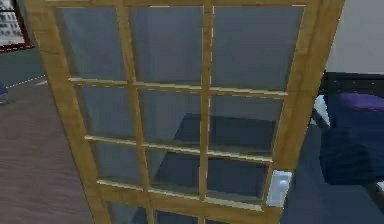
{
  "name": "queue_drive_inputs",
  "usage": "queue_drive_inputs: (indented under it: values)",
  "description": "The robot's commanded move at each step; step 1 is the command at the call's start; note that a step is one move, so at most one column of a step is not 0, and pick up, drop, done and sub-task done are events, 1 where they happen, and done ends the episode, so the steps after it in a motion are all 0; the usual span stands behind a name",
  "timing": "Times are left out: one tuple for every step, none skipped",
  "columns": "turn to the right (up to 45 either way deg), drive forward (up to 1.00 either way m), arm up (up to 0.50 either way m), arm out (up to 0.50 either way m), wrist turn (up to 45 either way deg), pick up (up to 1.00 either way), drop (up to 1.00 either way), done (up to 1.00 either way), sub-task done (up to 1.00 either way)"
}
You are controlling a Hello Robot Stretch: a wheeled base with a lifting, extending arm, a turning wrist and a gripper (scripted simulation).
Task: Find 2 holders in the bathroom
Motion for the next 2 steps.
queue_drive_inputs:
  values:
    - [-45.0,0.0,0.0,0.0,0.0,0.0,0.0,0.0,0.0]
    - [-15.0,0.0,0.0,0.0,0.0,0.0,0.0,0.0,0.0]
